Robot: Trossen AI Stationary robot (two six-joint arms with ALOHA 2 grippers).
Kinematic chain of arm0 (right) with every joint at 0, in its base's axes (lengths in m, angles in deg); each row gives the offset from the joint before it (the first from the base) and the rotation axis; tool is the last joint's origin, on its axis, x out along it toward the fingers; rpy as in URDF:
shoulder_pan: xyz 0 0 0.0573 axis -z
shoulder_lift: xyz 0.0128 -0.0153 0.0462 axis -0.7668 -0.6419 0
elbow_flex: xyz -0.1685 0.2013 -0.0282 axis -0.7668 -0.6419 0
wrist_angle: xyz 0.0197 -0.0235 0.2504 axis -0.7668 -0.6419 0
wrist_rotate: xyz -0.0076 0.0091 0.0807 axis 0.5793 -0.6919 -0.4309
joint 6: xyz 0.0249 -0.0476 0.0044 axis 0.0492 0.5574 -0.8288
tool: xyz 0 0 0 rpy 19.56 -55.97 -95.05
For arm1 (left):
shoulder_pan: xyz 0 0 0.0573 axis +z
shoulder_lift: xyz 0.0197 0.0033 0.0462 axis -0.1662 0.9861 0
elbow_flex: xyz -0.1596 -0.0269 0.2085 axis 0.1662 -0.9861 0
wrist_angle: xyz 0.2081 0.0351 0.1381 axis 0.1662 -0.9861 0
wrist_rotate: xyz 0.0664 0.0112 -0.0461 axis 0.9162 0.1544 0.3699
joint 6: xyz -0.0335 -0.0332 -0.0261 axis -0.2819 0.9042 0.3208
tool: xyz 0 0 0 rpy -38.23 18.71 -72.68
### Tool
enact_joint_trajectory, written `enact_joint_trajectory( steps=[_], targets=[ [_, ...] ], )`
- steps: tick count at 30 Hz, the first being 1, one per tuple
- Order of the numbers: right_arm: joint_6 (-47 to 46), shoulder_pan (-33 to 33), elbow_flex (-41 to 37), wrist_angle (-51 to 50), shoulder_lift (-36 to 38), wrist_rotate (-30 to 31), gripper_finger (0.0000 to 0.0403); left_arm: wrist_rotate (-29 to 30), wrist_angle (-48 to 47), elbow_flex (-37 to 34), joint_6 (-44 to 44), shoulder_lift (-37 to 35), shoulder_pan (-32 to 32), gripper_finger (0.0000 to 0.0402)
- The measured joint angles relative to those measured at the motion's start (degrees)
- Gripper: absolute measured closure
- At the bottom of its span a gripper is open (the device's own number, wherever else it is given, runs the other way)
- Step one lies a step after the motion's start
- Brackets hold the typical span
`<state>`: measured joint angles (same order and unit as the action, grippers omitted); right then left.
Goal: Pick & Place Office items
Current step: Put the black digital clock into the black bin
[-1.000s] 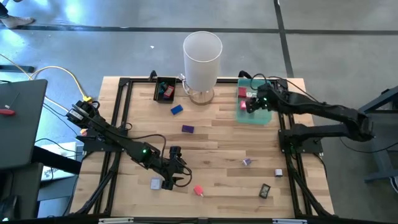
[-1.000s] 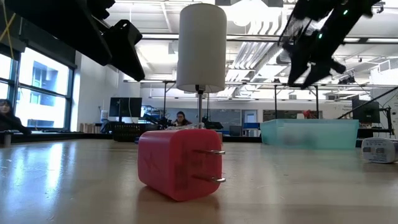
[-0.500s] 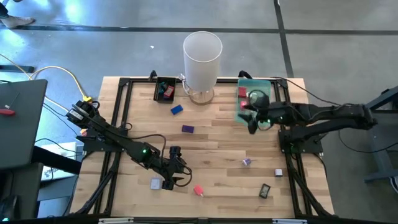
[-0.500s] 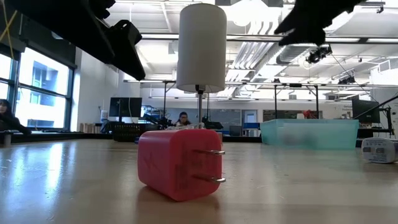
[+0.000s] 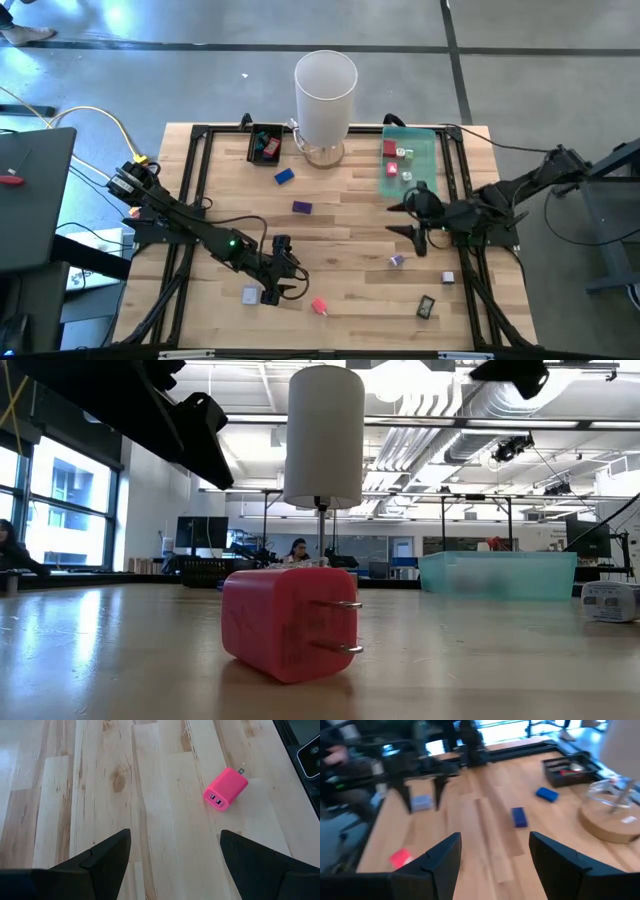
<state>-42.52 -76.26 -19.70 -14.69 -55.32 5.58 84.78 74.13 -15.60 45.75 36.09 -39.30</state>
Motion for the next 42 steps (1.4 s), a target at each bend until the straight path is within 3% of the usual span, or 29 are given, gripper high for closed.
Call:
enact_joint_trajectory(
  steps=[9,16,25,28,33,42],
  targets=[
    [2.3,-12.1,7.6,-2.1,-8.0,6.4,0.0181,0.0,0.4,0.0,0.5,0.0,0.6,0.0103],
    [-5.9,-16.5,23.1,-21.9,-22.2,6.8,0.0181,0.0,0.7,0.0,1.1,0.0,0.8,0.0103],
    [-28.9,-18.6,40.3,-44.4,-39.1,-3.7,0.0181,0.0,0.8,0.0,1.1,0.0,0.8,0.0103],
    [-41.1,-19.2,41.4,-46.4,-41.7,-11.0,0.0181,0.0,0.8,0.0,1.1,0.0,0.8,0.0103],
    [-62.3,-21.4,41.4,-47.1,-43.9,-17.9,0.0181,0.0,0.8,0.0,1.1,0.0,0.8,0.0103],
    [-84.5,-26.4,41.4,-52.8,-44.7,-16.0,0.0181,0.0,0.8,0.0,1.1,0.0,0.8,0.0103]
  ],
)
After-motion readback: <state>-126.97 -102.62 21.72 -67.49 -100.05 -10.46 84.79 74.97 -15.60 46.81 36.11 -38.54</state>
